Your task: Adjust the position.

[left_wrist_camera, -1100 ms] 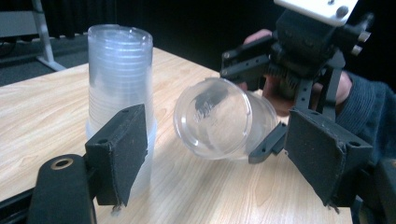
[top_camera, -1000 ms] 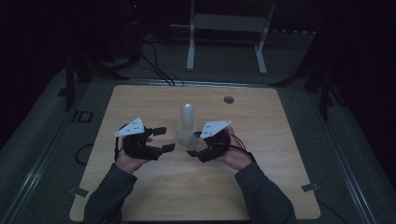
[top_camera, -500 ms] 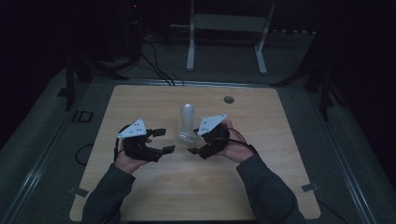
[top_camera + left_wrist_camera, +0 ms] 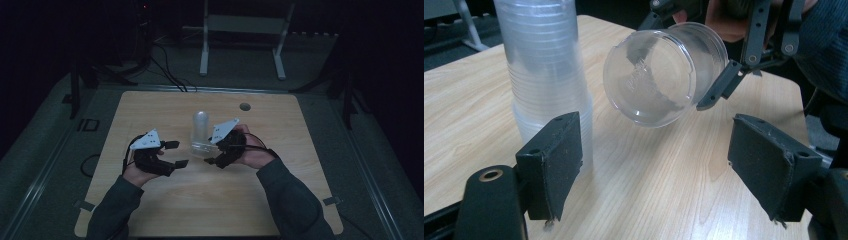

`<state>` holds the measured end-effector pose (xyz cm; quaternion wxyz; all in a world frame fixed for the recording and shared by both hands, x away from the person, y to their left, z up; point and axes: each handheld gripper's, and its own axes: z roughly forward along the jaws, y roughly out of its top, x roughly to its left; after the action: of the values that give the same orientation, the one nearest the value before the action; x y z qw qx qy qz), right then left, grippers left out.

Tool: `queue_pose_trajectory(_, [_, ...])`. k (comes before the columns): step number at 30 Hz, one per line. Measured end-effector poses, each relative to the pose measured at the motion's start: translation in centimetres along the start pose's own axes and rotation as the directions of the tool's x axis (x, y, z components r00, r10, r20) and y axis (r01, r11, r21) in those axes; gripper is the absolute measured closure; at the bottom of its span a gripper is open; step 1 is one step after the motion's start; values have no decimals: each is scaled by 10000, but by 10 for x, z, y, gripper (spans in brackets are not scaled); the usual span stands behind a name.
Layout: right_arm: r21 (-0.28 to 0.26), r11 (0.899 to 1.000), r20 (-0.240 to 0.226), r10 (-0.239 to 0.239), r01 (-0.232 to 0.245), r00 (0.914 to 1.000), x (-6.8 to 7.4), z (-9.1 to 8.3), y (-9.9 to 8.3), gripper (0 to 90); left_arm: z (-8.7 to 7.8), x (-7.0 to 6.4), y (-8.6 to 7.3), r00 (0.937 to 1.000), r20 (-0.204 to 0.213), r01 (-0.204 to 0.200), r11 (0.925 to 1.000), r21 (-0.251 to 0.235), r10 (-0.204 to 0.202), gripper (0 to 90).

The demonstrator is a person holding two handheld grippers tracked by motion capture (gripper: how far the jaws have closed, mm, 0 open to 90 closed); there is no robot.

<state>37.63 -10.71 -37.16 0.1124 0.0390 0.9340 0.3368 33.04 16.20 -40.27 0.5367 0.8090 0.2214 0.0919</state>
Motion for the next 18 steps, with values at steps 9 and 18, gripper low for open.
queue_pose_trajectory(9, [463, 9973, -296, -558, 572, 9980, 4, 4, 3, 289, 4, -3, -1, 9995, 114, -308, 9984, 481, 302, 221])
queue_pose_trajectory(18, [942, 9902, -506, -987, 1031, 9938, 9, 10, 5, 300, 12, -6, -2, 9976, 212, -679, 9905, 1194, 658, 229])
